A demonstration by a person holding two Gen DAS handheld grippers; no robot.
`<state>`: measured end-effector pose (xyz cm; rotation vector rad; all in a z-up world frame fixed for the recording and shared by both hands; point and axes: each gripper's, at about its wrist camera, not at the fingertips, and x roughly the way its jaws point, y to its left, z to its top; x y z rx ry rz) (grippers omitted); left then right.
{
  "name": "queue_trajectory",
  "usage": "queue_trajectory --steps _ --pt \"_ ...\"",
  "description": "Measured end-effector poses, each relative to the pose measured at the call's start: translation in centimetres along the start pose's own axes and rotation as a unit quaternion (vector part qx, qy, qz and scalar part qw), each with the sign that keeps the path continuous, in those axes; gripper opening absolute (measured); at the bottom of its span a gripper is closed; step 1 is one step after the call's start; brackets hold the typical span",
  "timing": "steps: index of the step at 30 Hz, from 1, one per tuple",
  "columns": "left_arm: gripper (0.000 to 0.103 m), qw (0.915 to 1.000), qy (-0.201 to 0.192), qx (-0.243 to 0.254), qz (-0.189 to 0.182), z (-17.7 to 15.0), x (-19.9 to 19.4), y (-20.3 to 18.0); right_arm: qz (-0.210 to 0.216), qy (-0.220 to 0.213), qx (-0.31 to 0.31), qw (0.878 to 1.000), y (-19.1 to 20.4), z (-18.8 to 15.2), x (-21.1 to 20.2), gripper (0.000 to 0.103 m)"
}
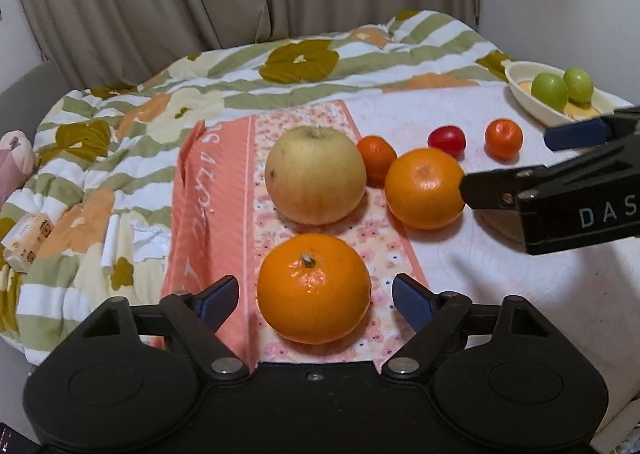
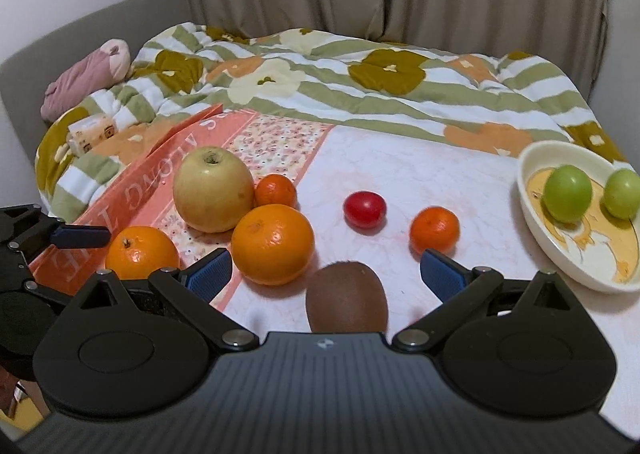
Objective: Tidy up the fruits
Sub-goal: 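Grasp the large orange with the right gripper while the left gripper grasps a mandarin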
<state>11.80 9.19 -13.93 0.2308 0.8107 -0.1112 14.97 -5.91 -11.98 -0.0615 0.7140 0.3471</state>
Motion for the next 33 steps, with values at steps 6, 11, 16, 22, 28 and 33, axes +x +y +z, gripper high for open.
queue_trajectory --steps 6,11,16,22,28,33 --pt "0.079 0.9999 0.008 0.004 -0.005 0.1 0.8 0.0 0.018 0.011 -0.022 1.0 0.6 0.5 1.5 0.103" --pt "0.067 0.9998 0.019 -0.003 -0.009 0.3 1.3 0.2 0.036 0.022 -0.027 0.999 1.0 0.8 2.2 0.103" --pt "0.067 0.9998 0.015 -0.008 -0.014 0.2 1.2 0.5 0.044 0.032 -0.037 0.998 1.6 1.0 3.1 0.103" --pt "0.067 0.9999 0.012 -0.001 -0.012 -0.1 1.0 0.3 0.053 0.042 -0.051 0.996 2.3 1.0 4.2 0.102" --pt "0.066 0.9998 0.018 0.0 -0.008 -0.5 0.4 0.6 0.056 0.052 -0.065 0.995 2.8 1.0 5.3 0.093" --pt "0.066 0.9997 0.021 -0.006 -0.007 -1.1 -0.1 0.9 0.061 0.054 -0.064 0.995 2.9 1.0 5.7 0.09"
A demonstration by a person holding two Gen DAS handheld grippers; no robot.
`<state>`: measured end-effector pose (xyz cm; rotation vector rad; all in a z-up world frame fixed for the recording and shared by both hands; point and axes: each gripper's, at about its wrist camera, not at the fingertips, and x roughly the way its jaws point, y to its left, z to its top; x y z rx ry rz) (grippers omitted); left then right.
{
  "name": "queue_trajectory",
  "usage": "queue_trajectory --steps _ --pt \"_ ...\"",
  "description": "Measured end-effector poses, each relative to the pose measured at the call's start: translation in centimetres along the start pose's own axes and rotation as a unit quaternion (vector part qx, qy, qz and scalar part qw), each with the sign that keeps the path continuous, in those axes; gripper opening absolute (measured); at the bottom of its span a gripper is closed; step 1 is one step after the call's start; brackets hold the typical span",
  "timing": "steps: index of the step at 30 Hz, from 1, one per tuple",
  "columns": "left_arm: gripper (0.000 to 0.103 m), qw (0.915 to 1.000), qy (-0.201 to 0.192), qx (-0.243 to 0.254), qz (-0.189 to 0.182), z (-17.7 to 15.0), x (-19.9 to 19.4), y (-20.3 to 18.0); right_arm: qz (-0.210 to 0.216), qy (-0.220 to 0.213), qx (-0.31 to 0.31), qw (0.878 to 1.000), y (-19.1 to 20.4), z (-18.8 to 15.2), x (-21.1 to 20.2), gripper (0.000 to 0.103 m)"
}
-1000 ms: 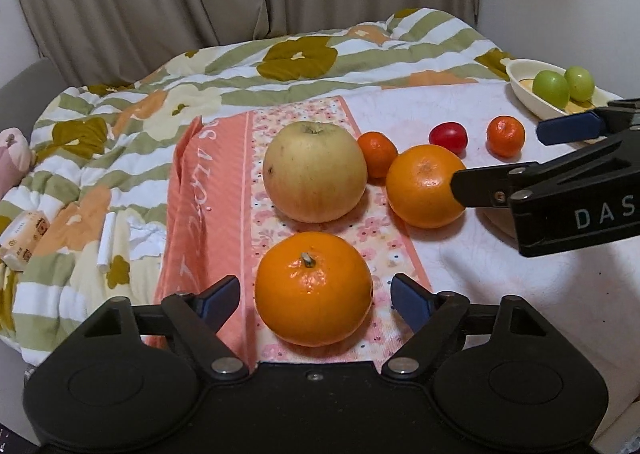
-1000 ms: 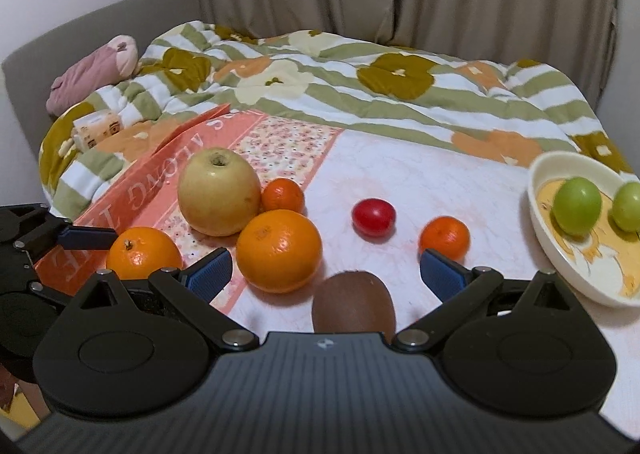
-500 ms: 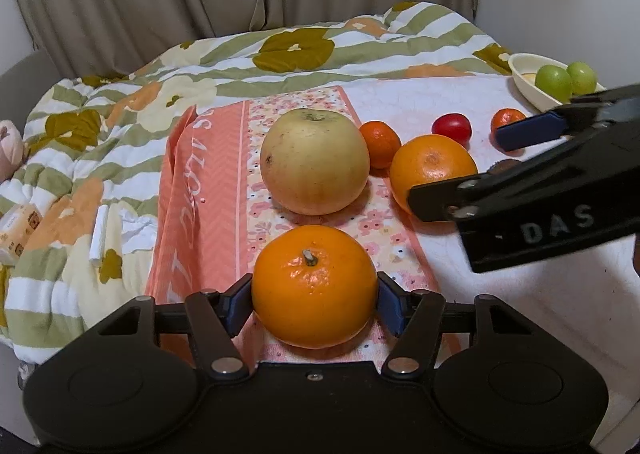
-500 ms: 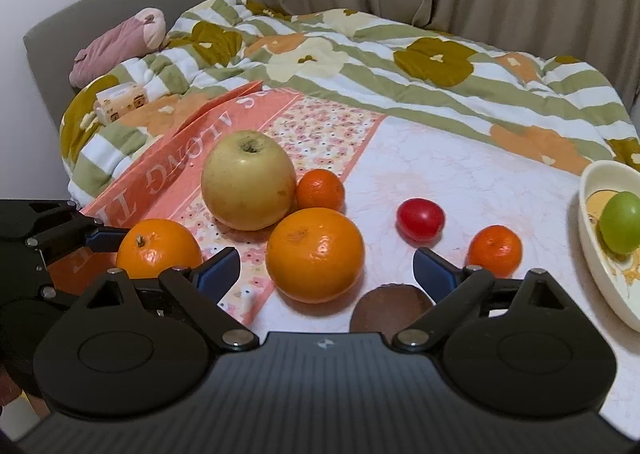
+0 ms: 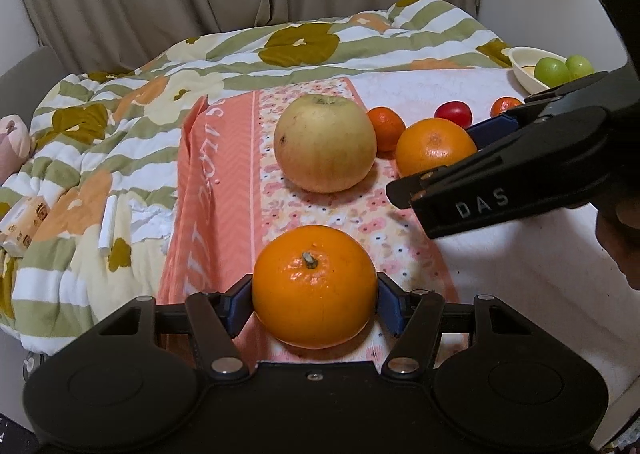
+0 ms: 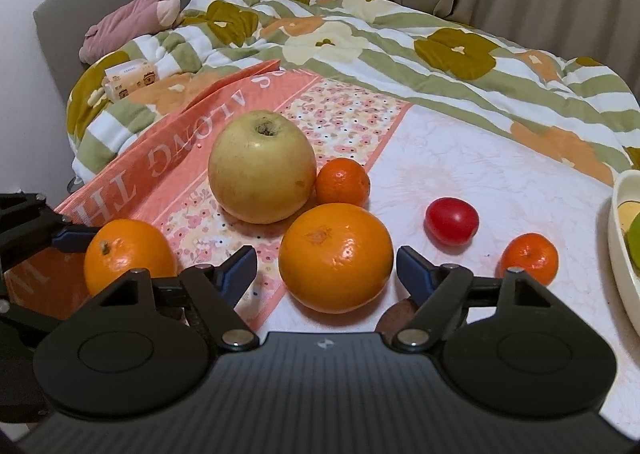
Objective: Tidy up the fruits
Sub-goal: 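Grasp the large orange with the right gripper while the left gripper grasps a mandarin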
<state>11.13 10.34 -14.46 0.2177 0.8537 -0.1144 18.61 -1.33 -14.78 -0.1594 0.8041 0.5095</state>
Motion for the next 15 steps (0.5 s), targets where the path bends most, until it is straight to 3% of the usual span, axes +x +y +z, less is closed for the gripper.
queue_trajectory --steps 5,15 --pt "0.066 1.0 0.0 -0.003 0.001 -0.2 -0.2 0.0 -0.015 0.002 -0.008 1.0 0.0 0.1 0.3 0.076" --pt "0.066 0.9999 -0.006 -0.01 0.006 0.0 -1.3 -0.1 -0.007 -0.002 -0.006 1.0 -0.2 0.1 -1.5 0.075"
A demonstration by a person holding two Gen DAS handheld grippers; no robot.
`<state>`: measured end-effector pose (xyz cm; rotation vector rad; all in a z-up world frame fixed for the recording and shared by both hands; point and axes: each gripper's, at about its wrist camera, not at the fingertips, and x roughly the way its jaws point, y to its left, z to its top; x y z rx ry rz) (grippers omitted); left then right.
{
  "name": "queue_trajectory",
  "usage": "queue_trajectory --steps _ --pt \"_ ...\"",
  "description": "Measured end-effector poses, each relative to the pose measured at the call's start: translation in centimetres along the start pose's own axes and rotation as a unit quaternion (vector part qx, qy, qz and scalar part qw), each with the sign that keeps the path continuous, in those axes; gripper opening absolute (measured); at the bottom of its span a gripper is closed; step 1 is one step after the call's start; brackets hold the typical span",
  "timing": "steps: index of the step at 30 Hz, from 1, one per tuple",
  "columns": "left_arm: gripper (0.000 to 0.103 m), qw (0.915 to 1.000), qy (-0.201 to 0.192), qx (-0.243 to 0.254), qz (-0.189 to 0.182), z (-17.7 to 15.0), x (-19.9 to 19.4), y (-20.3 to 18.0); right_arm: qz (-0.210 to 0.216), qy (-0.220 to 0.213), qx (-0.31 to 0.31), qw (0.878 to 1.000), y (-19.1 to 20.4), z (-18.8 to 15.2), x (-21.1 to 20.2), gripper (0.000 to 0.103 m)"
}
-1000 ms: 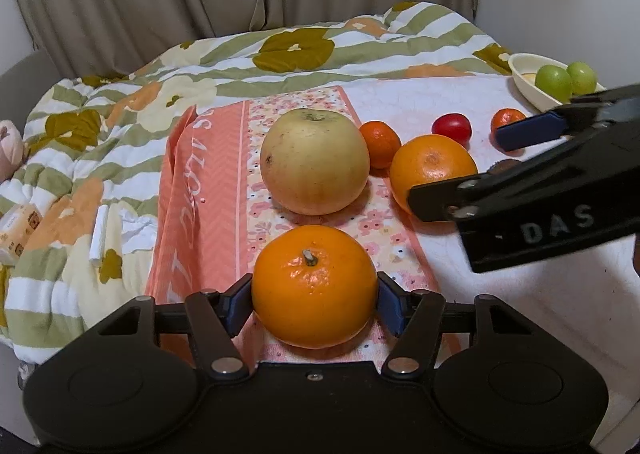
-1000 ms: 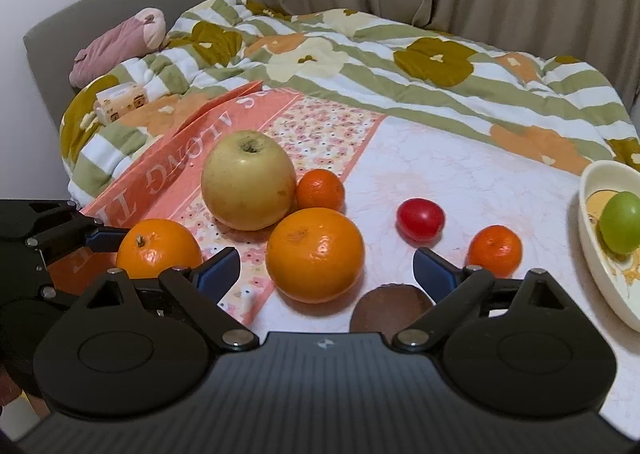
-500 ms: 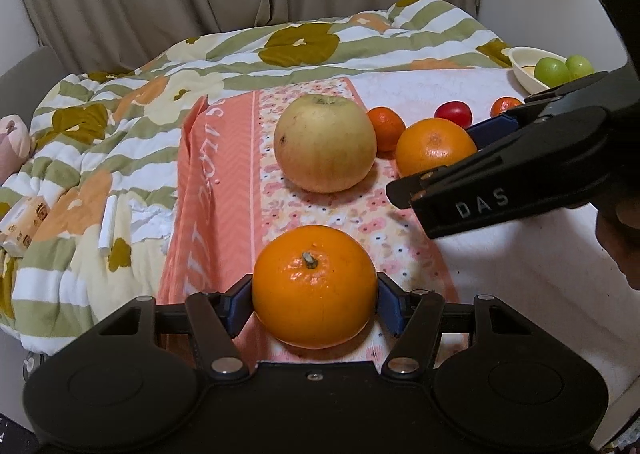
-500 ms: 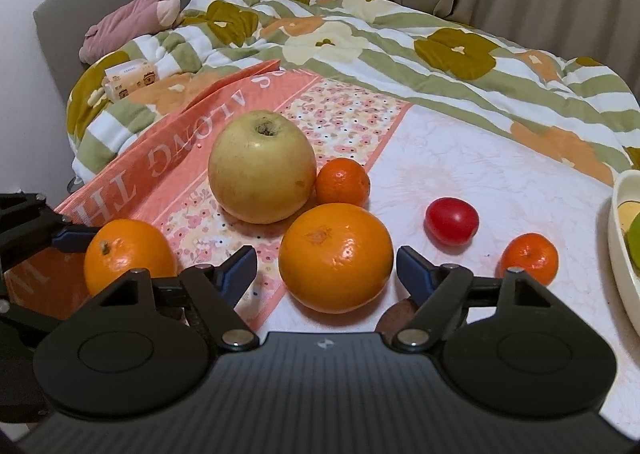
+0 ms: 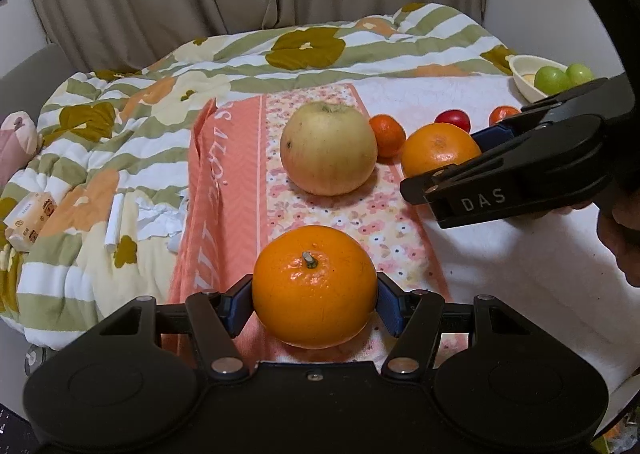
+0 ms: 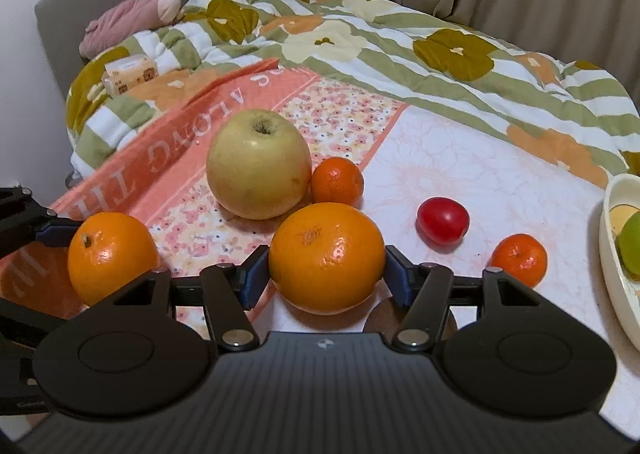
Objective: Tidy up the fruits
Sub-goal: 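Grasp the large orange with the right gripper while the left gripper grasps a mandarin, then carry the orange and mandarin over the bowl beside the green apples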
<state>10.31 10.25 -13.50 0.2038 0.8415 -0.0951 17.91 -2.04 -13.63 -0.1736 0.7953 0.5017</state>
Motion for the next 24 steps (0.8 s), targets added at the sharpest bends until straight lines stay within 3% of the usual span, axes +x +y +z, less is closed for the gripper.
queue_trajectory --steps 14,24 --pt "0.066 0.9995 -0.028 -0.009 0.007 2.0 -5.1 -2.2 0.003 -0.026 0.036 0.999 -1.5 0.6 -8.3 0.075" --pt "0.066 0.9987 -0.049 -0.015 -0.009 4.7 -8.6 -6.5 -0.012 -0.043 0.074 0.996 -6.8 -0.7 -15.3 0.075"
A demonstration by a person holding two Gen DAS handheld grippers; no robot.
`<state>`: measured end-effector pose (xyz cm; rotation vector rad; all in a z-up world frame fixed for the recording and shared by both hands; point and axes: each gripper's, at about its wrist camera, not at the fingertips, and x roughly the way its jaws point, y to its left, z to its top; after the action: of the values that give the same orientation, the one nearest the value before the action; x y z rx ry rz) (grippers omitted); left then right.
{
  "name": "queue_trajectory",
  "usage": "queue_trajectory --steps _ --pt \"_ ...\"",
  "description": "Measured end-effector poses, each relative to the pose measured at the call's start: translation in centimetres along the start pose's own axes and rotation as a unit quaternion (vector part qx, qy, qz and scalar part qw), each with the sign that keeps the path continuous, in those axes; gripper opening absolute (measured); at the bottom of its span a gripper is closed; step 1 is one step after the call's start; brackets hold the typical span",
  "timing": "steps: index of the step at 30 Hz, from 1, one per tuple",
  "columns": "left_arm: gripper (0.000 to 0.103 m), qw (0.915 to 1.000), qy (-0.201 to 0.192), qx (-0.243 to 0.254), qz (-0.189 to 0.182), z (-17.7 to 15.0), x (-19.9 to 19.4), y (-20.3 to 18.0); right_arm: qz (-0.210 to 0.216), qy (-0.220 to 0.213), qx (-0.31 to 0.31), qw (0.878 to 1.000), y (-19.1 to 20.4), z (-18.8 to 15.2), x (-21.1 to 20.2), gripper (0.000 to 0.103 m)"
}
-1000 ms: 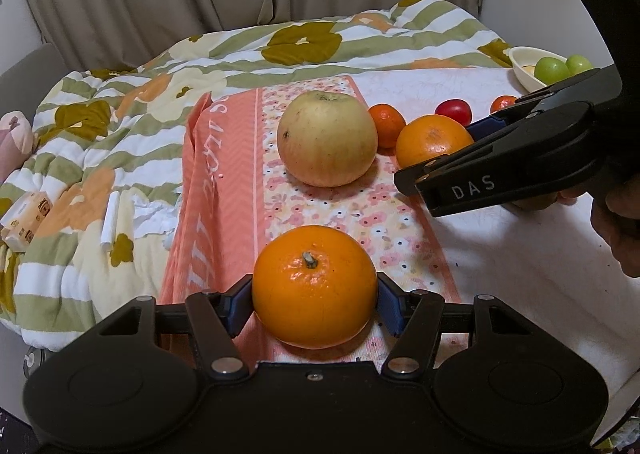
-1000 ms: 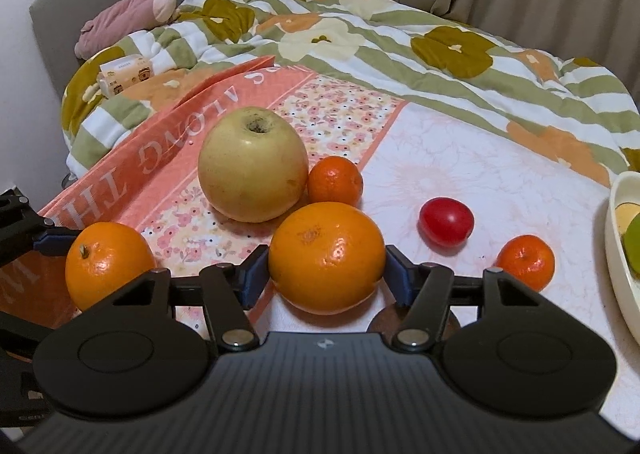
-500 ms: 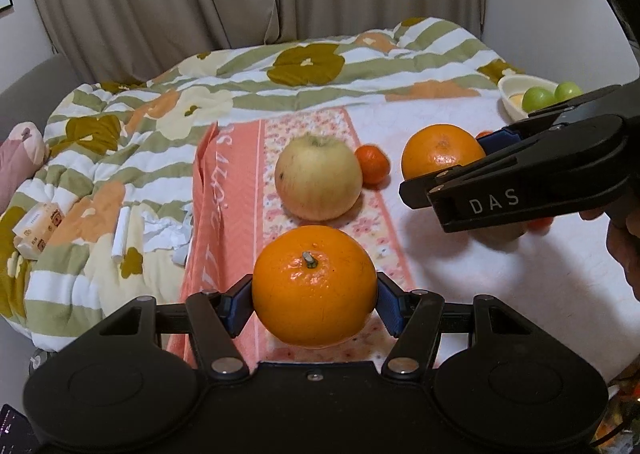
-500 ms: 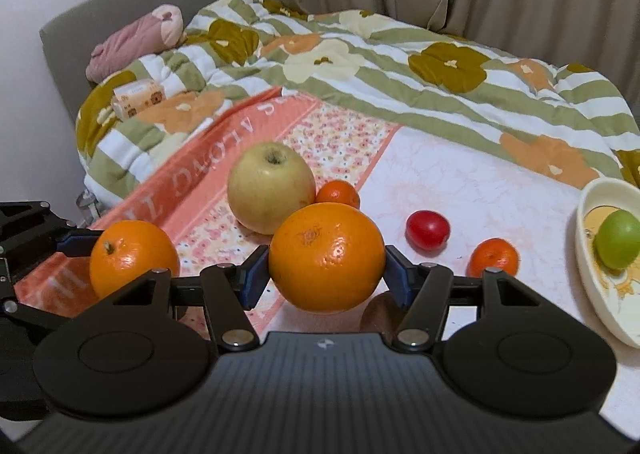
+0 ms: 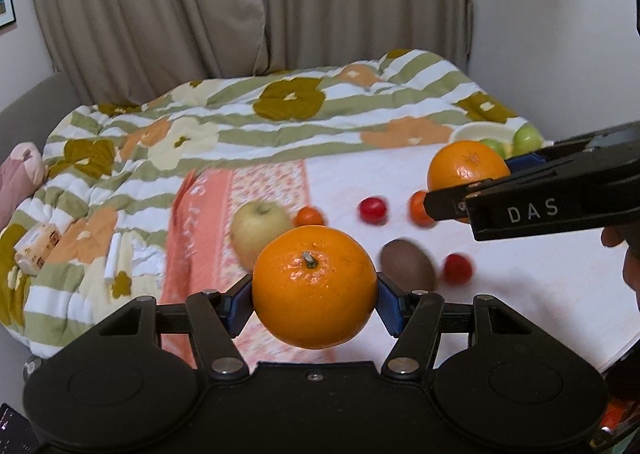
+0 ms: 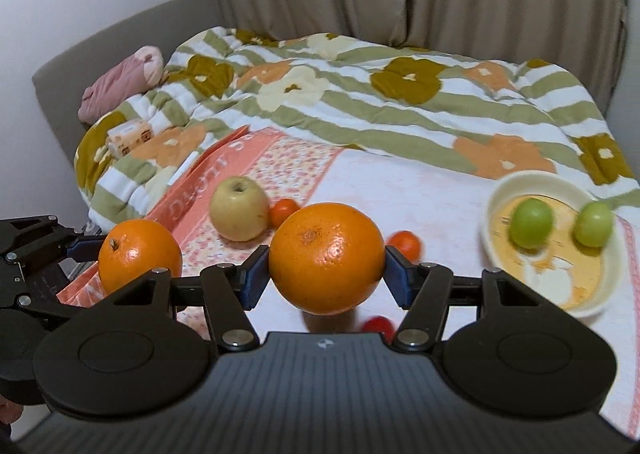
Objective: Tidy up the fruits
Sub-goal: 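Carry the orange and mandarin over the bowl beside the green apples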
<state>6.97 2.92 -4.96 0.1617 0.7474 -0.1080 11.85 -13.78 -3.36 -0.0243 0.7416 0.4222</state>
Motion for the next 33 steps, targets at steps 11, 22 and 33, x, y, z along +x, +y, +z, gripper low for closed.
queue_trajectory --steps 11,22,33 --pt "0.066 0.9985 -0.024 0.028 -0.041 4.1 -0.6 -7.4 -0.051 -0.006 0.051 0.997 -10.3 -1.5 -4.7 0.075" --pt "0.066 0.9959 -0.014 0.049 -0.075 6.9 3.0 -15.1 -0.085 -0.012 0.074 0.994 -20.3 -2.4 -5.6 0.075" --pt "0.066 0.995 0.003 0.061 -0.078 8.9 9.5 -20.8 -0.083 -0.002 0.085 0.993 -26.9 -2.8 -3.1 0.075"
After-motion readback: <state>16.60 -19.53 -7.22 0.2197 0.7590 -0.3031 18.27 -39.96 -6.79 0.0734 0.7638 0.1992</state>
